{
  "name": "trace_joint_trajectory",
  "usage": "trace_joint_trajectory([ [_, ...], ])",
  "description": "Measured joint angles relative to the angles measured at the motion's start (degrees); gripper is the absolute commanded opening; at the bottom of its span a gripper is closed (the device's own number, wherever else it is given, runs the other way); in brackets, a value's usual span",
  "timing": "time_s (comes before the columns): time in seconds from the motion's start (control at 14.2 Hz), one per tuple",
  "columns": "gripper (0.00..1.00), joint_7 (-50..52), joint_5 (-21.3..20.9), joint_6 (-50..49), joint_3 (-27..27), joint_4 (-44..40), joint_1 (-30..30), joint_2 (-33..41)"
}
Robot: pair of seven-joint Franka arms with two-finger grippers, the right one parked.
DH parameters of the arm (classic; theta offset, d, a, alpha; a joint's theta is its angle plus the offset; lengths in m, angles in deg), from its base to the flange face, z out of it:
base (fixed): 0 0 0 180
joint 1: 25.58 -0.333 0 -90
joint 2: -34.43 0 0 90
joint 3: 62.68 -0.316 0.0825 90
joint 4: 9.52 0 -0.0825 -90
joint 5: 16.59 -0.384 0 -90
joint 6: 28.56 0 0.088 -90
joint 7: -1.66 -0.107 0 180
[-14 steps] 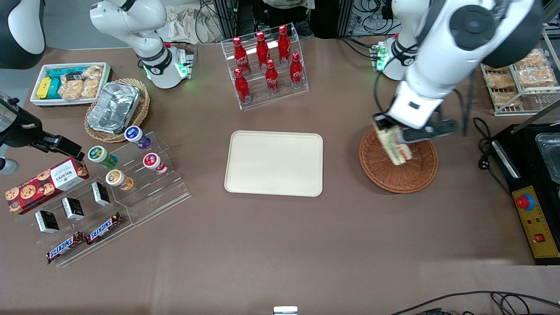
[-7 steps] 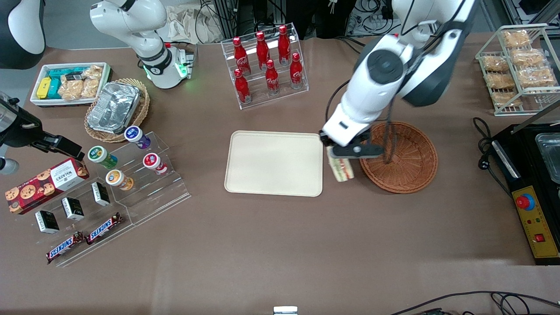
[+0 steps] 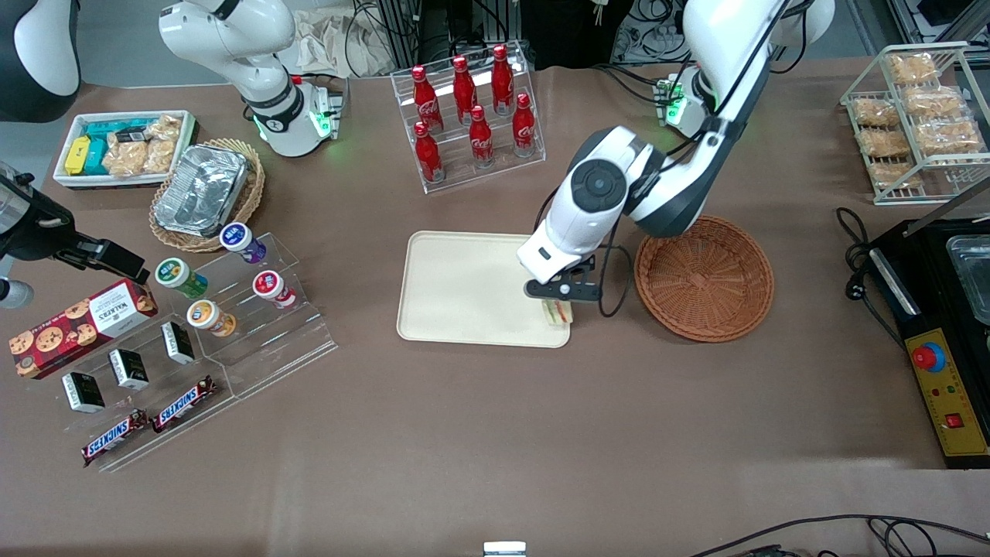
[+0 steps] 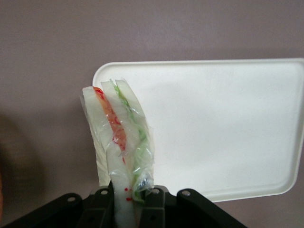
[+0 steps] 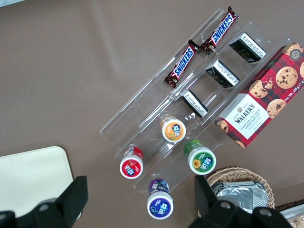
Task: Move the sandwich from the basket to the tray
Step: 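Carry the held sandwich over the cream tray and lower it, then open the left gripper to release the sandwich onto the tray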
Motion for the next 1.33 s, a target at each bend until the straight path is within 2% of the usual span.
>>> trace_joint_trajectory([
  [0.28, 0.00, -6.8, 0.0, 4.6, -0.2, 2.1, 0.0, -2.8],
  [0.63, 0.00, -9.6, -0.6, 11.5, -0.3, 4.6, 0.0, -5.3],
  [0.7, 0.03, -9.8, -0.7, 12.3, -0.3, 4.9, 0.0, -5.7],
  [0.77, 0.48, -9.9, -0.8, 12.8, -0.3, 5.0, 0.0, -5.8],
  [0.84, 0.99, -9.9, -0.8, 13.0, -0.3, 5.0, 0.0, -5.9],
  [1.33, 0.99, -9.9, -0.8, 12.6, -1.7, 4.4, -0.3, -3.6],
])
